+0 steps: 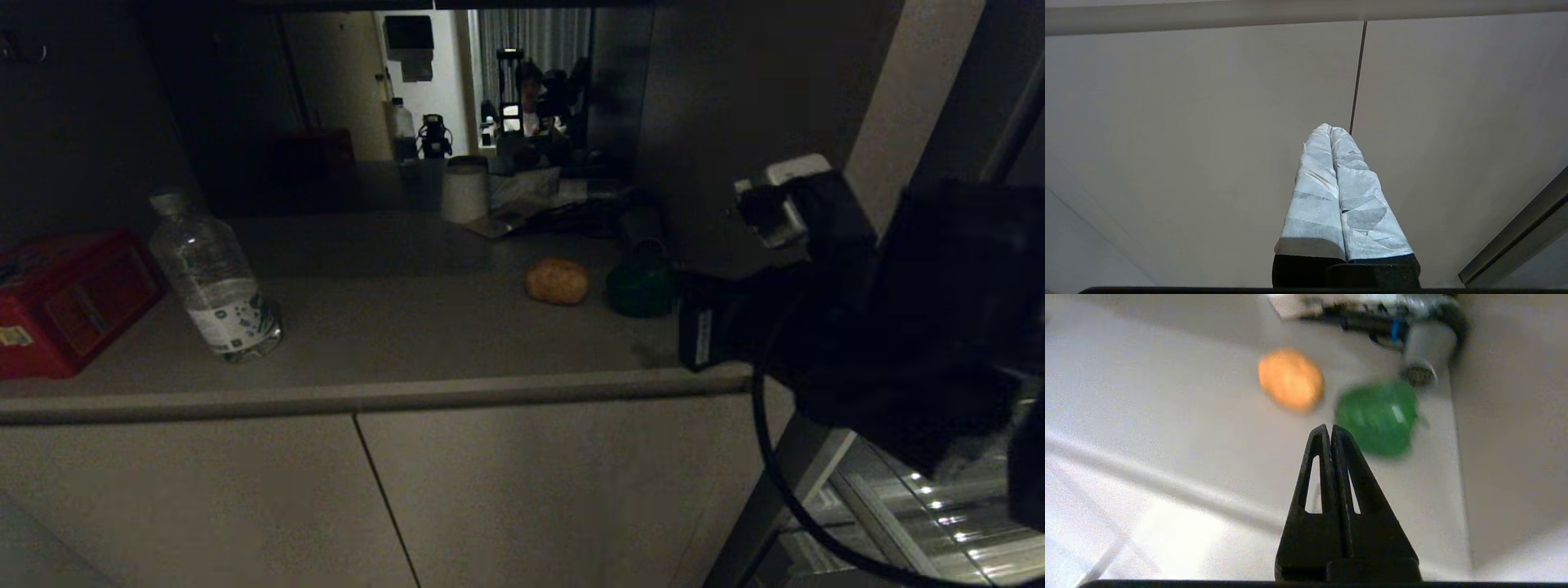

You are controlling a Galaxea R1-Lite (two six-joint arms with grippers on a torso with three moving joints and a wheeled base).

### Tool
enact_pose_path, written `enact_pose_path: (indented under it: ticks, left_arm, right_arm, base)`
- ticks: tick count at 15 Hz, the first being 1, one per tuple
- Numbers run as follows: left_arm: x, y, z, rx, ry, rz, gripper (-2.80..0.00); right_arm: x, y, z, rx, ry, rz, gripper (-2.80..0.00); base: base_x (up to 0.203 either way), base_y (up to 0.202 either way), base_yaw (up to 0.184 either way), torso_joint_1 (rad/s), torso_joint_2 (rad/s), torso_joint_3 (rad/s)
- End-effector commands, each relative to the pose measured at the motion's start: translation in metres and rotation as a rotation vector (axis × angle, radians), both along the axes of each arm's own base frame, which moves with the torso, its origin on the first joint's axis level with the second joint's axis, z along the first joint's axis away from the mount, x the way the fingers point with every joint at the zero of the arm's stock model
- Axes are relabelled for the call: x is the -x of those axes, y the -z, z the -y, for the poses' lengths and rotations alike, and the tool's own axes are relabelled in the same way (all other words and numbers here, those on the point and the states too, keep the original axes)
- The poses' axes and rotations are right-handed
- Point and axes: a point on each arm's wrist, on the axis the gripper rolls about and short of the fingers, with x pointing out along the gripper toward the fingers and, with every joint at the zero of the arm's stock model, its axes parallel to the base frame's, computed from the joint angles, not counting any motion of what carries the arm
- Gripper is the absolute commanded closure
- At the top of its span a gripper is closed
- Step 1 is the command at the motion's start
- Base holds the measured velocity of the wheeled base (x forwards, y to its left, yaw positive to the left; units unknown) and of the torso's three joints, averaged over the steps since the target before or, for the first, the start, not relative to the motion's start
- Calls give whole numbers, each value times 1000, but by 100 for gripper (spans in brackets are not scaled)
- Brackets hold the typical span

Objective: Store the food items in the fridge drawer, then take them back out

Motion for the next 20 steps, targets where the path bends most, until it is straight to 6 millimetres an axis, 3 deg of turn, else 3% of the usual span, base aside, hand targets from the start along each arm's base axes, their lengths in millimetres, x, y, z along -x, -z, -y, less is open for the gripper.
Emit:
enact_pose_path:
  ticks: [1,7,9,14,17,20]
  left_arm:
    - [0,0,0,0,1,0,0]
    - [0,0,0,0,1,-2,0]
    - [0,0,0,0,0,-1,0]
    - [0,0,0,0,-1,0,0]
    - [0,0,0,0,1,0,0]
    - [0,0,0,0,1,-1,0]
  right_arm:
    - [40,-7,37,-58,-7,63,0]
    - [102,6,103,-134,80,114,0]
    - [107,21,123,-157,203,77,0]
    - [117,37,176,-194,568,76,0]
    - [136,69,187,-180,648,-17,0]
    - [140,82,202,-233,845,-55,0]
  base:
    - [0,0,0,0,0,0]
    - [0,0,0,0,0,0]
    - [0,0,0,0,0,0]
    - [0,0,0,0,0,0]
    - [0,0,0,0,0,0]
    - [0,0,0,0,0,0]
